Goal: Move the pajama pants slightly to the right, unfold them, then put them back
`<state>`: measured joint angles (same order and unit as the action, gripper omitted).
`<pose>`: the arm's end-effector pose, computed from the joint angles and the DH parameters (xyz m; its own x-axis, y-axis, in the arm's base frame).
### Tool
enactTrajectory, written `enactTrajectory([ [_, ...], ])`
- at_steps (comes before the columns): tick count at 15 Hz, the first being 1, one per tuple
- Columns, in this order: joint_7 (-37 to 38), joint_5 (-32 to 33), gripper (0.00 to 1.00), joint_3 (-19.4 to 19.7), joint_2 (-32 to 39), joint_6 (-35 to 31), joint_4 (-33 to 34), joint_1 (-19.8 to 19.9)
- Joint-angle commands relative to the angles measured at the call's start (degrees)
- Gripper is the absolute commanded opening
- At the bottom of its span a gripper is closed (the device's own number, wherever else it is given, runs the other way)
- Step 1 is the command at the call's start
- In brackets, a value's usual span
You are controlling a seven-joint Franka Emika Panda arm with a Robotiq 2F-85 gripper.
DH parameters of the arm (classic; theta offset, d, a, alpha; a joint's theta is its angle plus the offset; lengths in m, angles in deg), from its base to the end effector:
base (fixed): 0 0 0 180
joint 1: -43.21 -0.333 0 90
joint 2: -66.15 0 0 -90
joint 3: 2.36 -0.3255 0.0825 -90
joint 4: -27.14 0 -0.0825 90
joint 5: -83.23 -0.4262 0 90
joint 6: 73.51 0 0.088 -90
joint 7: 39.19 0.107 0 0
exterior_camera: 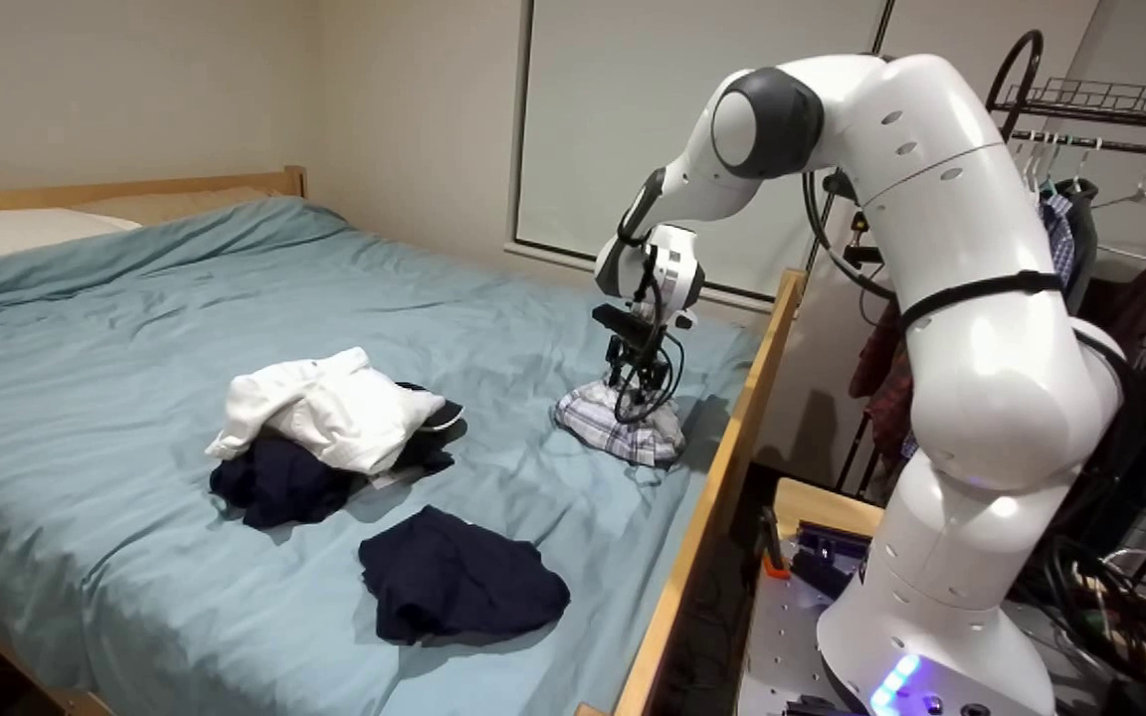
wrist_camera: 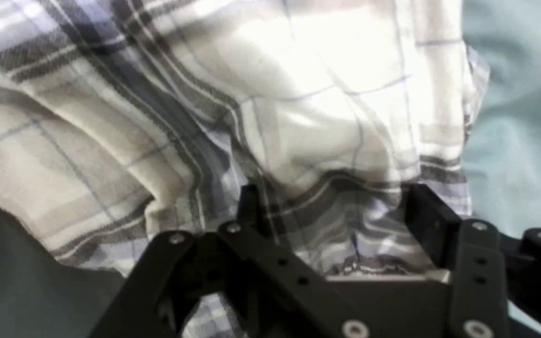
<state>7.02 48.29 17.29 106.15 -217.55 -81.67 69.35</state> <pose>0.4510 -0.4682 0.1179 -0.4408 -0.8906 -0.1117 -0.8910 0.4492 -0.0660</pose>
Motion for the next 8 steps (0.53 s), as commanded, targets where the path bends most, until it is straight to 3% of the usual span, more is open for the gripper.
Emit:
enactTrajectory([
  [1,-0.9,0.0,0.5,-0.3,-2.0,0.6,-1.6,0.5],
  [8,-2.0,0.1,0.06,-0.6,-2.8,2.0,-1.8,0.9],
])
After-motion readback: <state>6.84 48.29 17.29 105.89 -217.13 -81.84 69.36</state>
